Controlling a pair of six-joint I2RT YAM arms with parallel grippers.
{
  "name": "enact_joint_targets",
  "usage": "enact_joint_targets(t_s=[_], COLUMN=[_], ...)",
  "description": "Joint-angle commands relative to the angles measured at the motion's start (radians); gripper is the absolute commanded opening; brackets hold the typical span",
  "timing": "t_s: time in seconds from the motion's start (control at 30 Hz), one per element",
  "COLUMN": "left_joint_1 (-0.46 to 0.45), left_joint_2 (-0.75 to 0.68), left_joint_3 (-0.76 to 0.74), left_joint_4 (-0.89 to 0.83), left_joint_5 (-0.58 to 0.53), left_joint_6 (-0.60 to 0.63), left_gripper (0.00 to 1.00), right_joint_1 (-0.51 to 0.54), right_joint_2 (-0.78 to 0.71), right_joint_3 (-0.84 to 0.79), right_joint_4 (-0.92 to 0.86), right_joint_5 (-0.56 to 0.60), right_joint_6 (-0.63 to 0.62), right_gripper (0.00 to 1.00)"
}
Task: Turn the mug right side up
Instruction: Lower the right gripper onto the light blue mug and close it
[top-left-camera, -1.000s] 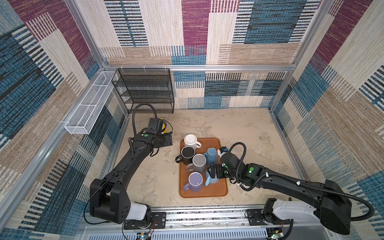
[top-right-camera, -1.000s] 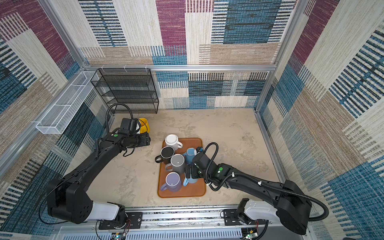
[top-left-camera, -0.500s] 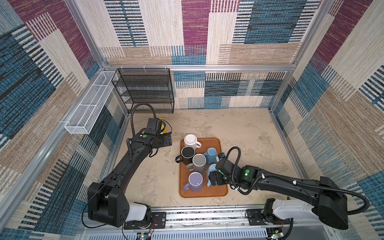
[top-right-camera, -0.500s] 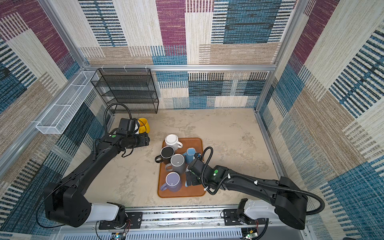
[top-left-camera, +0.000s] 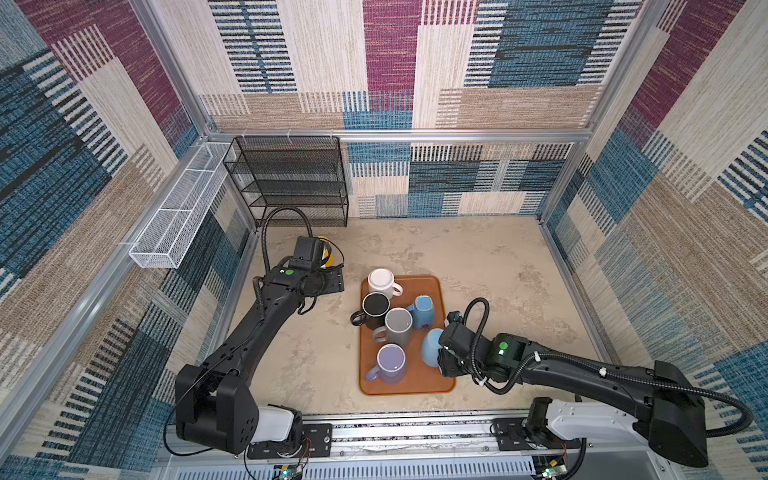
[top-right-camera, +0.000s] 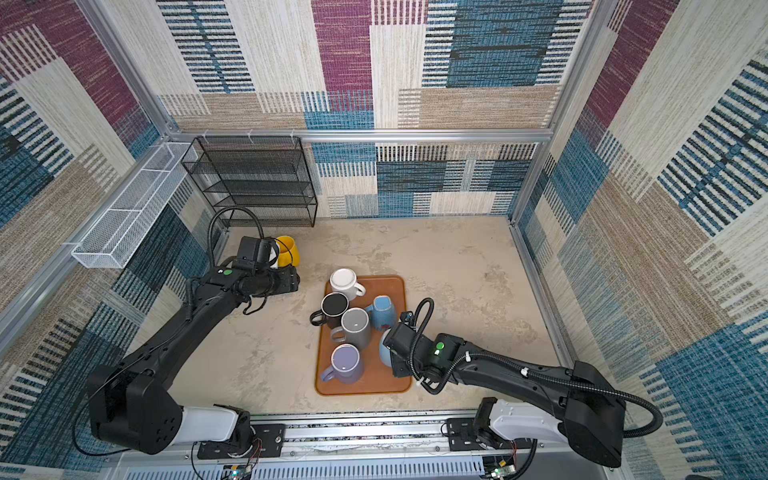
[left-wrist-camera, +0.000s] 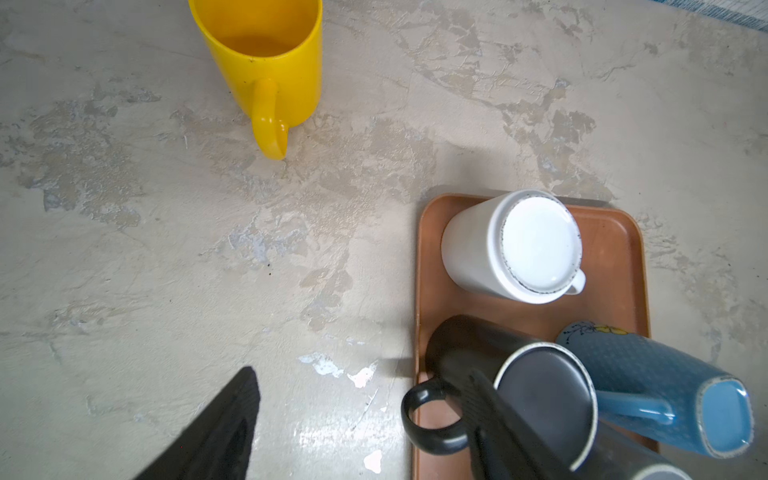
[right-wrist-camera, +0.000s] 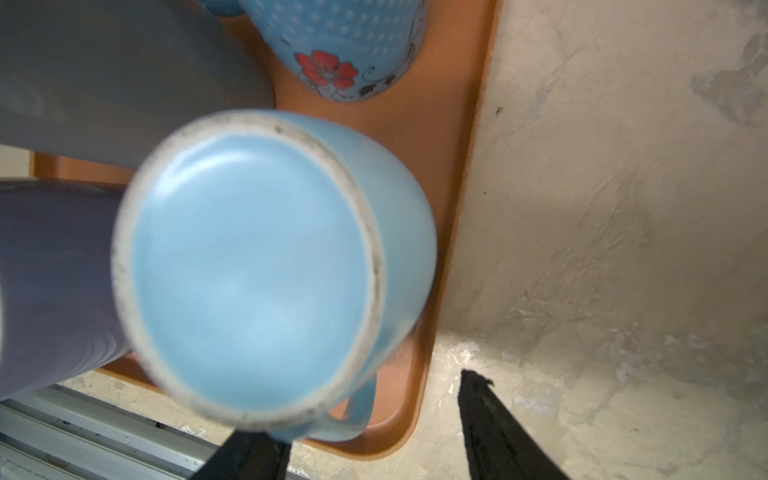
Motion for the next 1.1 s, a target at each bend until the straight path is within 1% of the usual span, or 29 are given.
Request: enact_joint_targets(t_s=[0.0,0.23,0.4,0.5,0.9,0.97,1.07], left_joint_1=[0.0,0.0,-0.001,0.0,-0.001,0.0,0.0], left_joint_2=[-0.005,-0.002,-0.006,-0.013,-0.013,-0.008,-0.006], left_joint_3=[0.007,0.018,0.015,0.009,0.007,0.007,0.005], left_joint_4=[-0.005,-0.004,-0.004,-0.004,-0.004,-0.004,-0.004], left_joint_5=[0.015,0.022,0.022,0.018,0.024,0.023,0.023], left_joint_6=[-0.02,-0.031,-0.029,-0.027,-0.027,-0.026,-0.026], left_gripper=[0.74,0.74,0.74,0.74,0.74,0.74,0.74], right_joint_1=[0.0,0.0,0.0,0.0,-0.001,0.0,0.0], right_joint_2=[0.015,0.061,0.104,0.121,0.176,0.182,0.197], right_joint_3=[0.023,0.078,0.116,0.132,0.152,0.158,0.171], right_joint_4=[-0.028,-0.059,-0.088,-0.098,-0.112,-0.112,-0.121], right_joint_5=[0.024,0.003,-0.026,-0.035,-0.031,-0.03,-0.027], right_joint_6=[-0.022,-0.069,-0.101,-0.106,-0.104,-0.107,-0.112], right_gripper=[0.58,0.46,0.41,0.37,0.32,0.28,0.26])
